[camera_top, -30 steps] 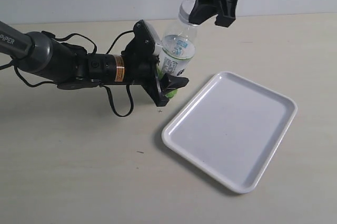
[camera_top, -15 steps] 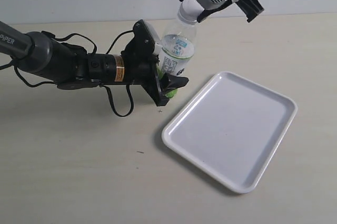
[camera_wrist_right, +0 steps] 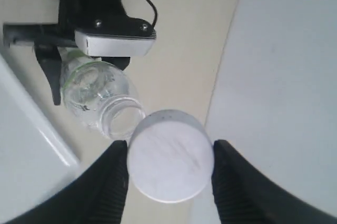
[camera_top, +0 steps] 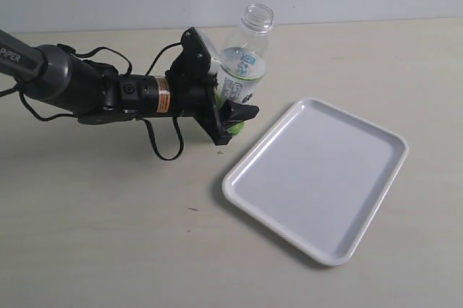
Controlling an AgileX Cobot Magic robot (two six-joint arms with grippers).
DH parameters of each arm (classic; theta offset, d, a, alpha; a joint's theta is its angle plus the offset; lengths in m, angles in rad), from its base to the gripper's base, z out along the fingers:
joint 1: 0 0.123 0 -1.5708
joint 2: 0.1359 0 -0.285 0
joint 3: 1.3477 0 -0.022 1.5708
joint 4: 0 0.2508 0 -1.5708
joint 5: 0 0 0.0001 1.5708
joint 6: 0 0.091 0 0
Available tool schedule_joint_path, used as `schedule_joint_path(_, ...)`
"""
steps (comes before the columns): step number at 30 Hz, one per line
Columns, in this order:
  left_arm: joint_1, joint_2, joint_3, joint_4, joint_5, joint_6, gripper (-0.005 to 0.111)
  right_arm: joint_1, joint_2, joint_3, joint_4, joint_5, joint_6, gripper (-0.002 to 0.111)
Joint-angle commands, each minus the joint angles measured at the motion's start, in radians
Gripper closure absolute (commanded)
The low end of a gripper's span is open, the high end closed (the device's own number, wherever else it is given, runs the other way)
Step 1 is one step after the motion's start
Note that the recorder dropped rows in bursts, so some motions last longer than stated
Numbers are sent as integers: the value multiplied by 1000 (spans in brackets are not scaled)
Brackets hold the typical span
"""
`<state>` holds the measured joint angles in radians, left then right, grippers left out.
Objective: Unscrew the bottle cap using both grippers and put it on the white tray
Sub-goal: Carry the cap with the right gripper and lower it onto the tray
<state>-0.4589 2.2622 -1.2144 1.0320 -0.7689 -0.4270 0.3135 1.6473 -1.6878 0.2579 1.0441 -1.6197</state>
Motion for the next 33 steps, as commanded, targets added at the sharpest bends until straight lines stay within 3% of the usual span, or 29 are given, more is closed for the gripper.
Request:
schedule_joint_path(1, 38, -5, 13, -28, -100, -7, 107, 1, -34, -4, -134, 56, 674, 108)
schedule_joint_path(4, 62, -5, 20, -15, -165, -33, 107, 1, -19, -2, -192, 173, 1122, 108)
schedule_joint_path(5, 64, -5, 20, -15, -183, -38, 107, 1, -7, 3, -190, 177, 1179, 108)
schedule_joint_path(14, 64, -3, 57, -14, -279, -19, 107, 1, -1, 256, -188, 160, 1323, 108)
schedule_joint_path(27, 70, 30, 63, -50, -315, -15, 107, 1, 5, 697, -180, -385, 1476, 108)
schedule_joint_path(33, 70, 30, 63, -49, -310, -13, 107, 1, 56, 753, -180, -434, 1491, 108)
